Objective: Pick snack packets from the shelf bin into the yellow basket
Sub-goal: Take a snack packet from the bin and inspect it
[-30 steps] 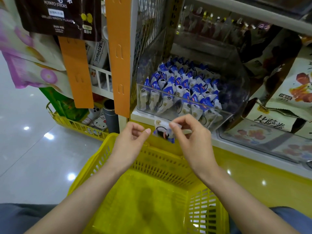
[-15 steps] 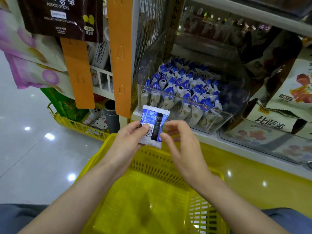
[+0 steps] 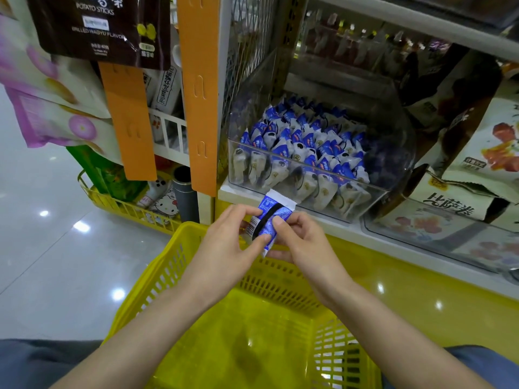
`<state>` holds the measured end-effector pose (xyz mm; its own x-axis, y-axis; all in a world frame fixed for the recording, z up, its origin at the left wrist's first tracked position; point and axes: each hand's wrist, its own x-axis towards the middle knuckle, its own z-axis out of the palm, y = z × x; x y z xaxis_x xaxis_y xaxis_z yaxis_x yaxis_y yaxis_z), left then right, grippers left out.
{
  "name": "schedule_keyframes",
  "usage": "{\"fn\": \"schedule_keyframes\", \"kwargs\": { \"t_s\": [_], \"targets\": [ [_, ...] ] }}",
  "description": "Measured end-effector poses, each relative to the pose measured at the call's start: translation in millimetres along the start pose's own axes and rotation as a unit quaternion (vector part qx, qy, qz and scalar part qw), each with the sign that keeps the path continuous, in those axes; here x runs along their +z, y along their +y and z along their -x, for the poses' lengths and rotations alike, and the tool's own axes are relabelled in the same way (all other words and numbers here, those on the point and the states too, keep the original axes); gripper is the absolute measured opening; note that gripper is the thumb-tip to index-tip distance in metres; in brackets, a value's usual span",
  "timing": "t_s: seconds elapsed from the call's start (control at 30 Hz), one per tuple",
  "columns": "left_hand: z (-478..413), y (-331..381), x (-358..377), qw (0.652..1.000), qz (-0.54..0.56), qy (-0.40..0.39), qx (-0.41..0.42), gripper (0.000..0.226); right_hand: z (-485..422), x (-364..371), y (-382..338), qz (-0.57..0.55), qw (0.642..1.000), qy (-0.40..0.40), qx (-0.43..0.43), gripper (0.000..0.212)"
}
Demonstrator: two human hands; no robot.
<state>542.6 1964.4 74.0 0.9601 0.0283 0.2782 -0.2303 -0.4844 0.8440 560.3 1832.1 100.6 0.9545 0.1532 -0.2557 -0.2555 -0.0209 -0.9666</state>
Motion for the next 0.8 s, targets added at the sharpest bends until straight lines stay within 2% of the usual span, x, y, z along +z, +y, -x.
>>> {"fn": "schedule_keyframes", "kwargs": {
  "t_s": [0.07, 0.13, 0.23, 0.37, 0.5, 0.67, 0.8],
  "targets": [
    [0, 3, 0, 0.999, 0.046, -0.026, -0.006, 0.03, 0, 0, 0, 0.004, 1.0, 0.001, -0.019, 0.005],
    [1, 6, -1, 0.994, 0.1, -0.046, -0.017, 0.033, -1, -1, 0, 0.006, 0.999, 0.005, -0.039, 0.01],
    [1, 4, -1, 0.991, 0.116, -0.046, -0.036, 0.033, -2, -3, 3, 0.026, 0.998, 0.004, -0.063, 0.008],
    [2, 0, -2, 0.998, 0.044, -0.04, -0.036, 0.035, -1, -2, 8, 0.08, 0.992, -0.003, -0.094, 0.017],
    [3, -1, -3, 0.999, -0.037, -0.021, -0.001, 0.025, 1, 0, 12, 0.121, 0.984, -0.024, -0.13, 0.026],
    [0, -4, -7, 0.996, -0.087, 0.005, 0.021, 0.012, 2, 2, 18, 0.184, 0.969, -0.045, -0.156, 0.032],
    [0, -4, -7, 0.993, -0.111, 0.014, 0.036, 0.014, 3, 2, 19, 0.208, 0.96, -0.056, -0.177, 0.034]
  ]
}}
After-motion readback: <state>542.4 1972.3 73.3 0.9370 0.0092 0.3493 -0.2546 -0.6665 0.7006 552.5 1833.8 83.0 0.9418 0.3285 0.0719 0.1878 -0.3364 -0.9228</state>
